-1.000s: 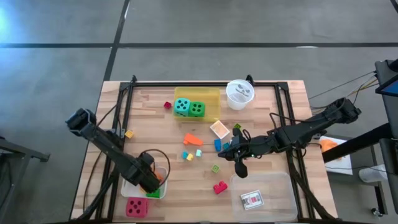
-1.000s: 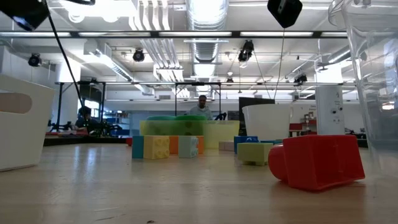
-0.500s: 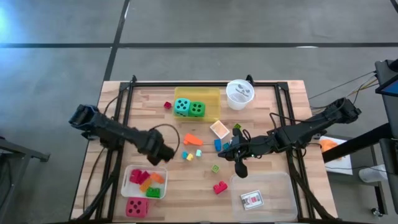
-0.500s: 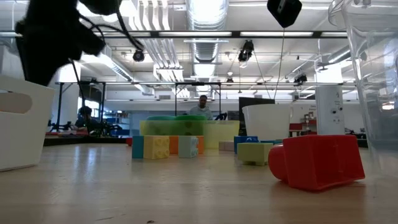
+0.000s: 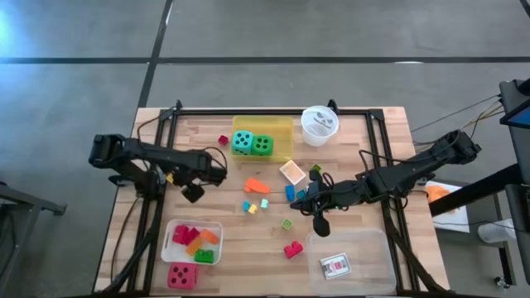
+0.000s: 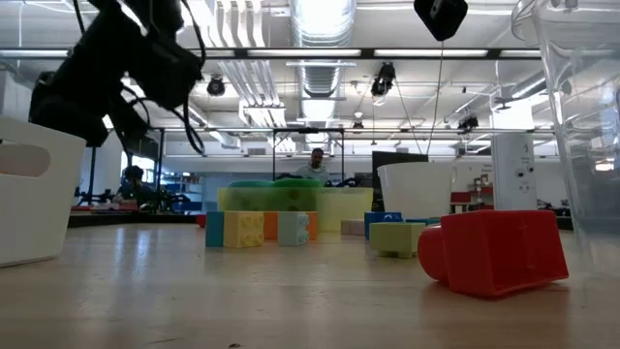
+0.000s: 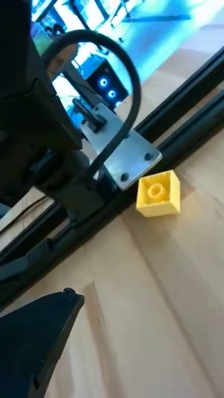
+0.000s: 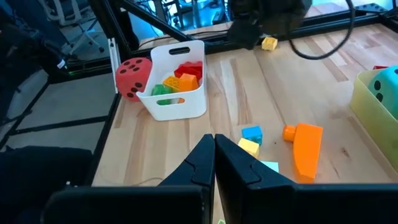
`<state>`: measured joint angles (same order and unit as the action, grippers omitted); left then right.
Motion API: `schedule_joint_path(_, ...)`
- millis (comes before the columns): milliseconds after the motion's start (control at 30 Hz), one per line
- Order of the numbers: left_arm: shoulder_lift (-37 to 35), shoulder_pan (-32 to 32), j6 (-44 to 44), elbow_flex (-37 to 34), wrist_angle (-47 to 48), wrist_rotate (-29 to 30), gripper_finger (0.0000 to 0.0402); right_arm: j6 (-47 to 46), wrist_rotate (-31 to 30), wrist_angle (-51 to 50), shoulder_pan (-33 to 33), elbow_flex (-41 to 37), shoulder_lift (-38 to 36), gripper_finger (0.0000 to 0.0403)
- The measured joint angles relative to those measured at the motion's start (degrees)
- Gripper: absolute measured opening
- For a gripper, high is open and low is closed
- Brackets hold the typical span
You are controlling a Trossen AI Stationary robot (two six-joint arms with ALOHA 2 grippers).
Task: Pick & Place Toys
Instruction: Put the top yellow game piece into the white bin
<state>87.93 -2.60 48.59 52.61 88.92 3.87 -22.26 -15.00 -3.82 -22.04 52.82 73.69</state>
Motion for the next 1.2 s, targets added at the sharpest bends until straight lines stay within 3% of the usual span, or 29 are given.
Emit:
schedule_joint_path(200,-0.1,-7.2,-6.2,-3.0,-5.7,-1.3,0.0375,0.6,0.0,1.1,0.2,0.0,-0.2,0.0009)
schedule_joint_path(400,-0.1,-14.2,-11.7,-6.7,-12.9,-6.9,0.0375,5.3,0.1,3.8,0.4,0.0,-0.2,0.0009)
schedule_joint_path(600,-0.1,-20.4,-14.1,-7.0,-13.3,-6.9,0.0374,7.5,0.0,4.4,0.4,0.0,-0.2,0.0009)
schedule_joint_path(800,-0.1,-25.0,-18.5,-6.9,-14.1,-13.4,0.0374,8.0,0.0,4.4,0.3,0.0,-0.2,0.0009)
schedule_joint_path(1000,-0.1,-28.5,-18.1,-7.2,-14.1,-14.0,0.0374,8.0,0.0,4.3,0.3,0.0,-0.2,0.0009)
schedule_joint_path(1200,-0.1,-29.3,-12.0,-7.2,-14.4,-14.0,0.0374,8.0,0.1,4.3,0.3,0.0,-0.2,0.0009)
